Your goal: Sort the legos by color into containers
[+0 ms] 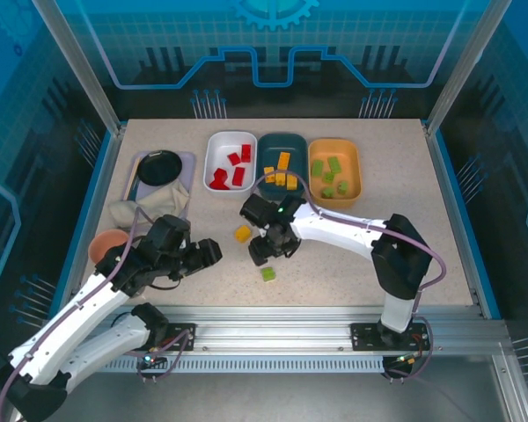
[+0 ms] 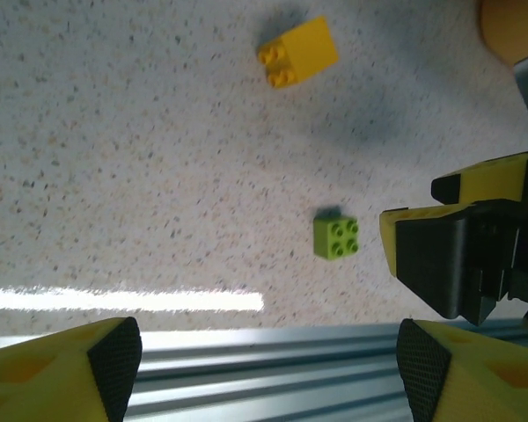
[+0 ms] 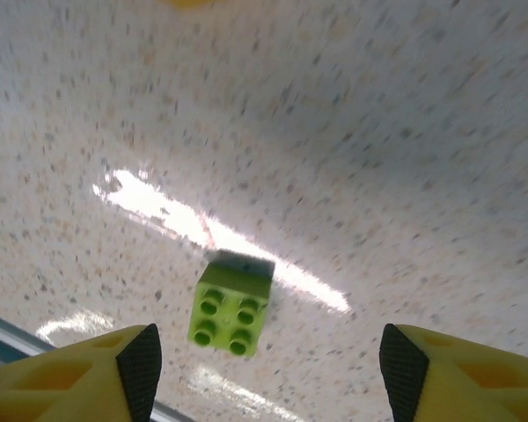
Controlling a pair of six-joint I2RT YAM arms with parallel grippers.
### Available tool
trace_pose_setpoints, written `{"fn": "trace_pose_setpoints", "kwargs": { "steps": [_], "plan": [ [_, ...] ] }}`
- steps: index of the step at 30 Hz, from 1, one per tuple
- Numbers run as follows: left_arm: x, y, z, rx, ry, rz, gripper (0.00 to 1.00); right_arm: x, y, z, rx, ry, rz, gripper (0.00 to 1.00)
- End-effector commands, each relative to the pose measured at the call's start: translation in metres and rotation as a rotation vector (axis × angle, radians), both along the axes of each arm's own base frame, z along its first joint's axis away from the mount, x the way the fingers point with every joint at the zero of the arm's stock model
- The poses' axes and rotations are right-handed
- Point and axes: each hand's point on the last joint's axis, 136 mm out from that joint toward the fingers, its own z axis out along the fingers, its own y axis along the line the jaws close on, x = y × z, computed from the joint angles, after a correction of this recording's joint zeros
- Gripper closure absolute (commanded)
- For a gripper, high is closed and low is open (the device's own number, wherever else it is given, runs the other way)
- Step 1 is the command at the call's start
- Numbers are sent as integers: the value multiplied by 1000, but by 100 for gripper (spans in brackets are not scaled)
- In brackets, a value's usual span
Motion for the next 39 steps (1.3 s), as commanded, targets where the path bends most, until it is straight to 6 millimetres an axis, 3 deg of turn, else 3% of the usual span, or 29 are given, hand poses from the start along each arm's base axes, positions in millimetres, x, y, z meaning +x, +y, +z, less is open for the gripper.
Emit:
{"fn": "trace_pose_setpoints", "kwargs": {
  "steps": [1, 5, 12, 30, 34, 39],
  "plan": [
    [-21, -3, -11, -6, 64, -83, 20, -22, 2, -19, -34, 73, -50, 30],
    [-23, -6, -13, -22, 71, -98, 20, -30, 14, -29, -48, 77, -68, 30],
    [-25, -6, -10, -28, 58, -109, 20, -38, 4, -50, -136, 82, -117, 35],
    [-27, -5, -10, -49, 45, -92, 21, -31, -2, -69, -193, 66, -123, 65],
    [-24, -6, -8, -56, 36, -87, 20, -20, -8, -50, -180, 11, -128, 70],
    [-11, -16, 0, -76, 12, -87, 21, 29, -45, 6, -148, -111, -204, 71]
  ]
}}
